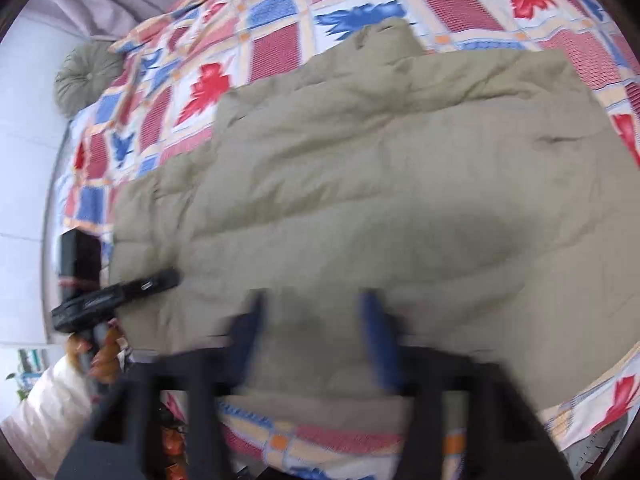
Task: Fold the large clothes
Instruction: 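Grasp the folded bundle with both grippers and lift it off the bed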
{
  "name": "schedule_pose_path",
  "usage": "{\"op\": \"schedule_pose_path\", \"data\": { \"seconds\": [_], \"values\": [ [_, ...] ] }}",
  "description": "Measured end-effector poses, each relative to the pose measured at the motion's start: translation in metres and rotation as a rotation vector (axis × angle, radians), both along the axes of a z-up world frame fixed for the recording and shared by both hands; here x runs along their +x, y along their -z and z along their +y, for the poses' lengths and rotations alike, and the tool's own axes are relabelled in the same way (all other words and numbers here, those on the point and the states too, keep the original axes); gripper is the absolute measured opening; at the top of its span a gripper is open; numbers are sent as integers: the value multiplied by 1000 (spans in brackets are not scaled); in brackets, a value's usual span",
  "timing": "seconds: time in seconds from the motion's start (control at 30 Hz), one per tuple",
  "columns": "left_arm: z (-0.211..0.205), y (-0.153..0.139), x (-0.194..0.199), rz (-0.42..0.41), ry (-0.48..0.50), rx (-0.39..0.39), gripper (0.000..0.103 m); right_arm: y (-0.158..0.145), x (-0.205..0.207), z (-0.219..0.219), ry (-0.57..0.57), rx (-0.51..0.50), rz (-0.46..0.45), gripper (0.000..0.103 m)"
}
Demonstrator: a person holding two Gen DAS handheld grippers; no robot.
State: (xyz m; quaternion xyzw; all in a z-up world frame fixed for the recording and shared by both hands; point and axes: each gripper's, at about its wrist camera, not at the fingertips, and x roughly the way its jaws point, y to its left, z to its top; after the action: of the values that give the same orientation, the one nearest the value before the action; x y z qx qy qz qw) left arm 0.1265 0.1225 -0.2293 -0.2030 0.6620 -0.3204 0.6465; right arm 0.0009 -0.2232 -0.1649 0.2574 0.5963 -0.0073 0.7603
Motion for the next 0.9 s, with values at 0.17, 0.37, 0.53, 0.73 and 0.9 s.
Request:
{"op": "schedule_pose_path", "data": {
  "seconds": [0.17, 0.37, 0.53, 0.73, 0.9],
  "values": [
    [-22, -59, -7, -61, 38, -10, 27, 22, 24, -16, 31, 0, -75, 16],
    [-82, -126, -23, -137, 105, -19, 27, 49, 58, -27, 60, 31, -102, 16],
    [-153, -155, -46, -183, 185, 19, 27, 67, 74, -35, 78, 81, -87, 11],
    [-226, -157, -56, -179, 234, 52, 27, 88, 82, -52, 103, 208, -55, 7],
    [-265, -161, -60, -175, 270, 72, 28, 77, 68, -77, 136, 304, -75, 7]
  ]
}}
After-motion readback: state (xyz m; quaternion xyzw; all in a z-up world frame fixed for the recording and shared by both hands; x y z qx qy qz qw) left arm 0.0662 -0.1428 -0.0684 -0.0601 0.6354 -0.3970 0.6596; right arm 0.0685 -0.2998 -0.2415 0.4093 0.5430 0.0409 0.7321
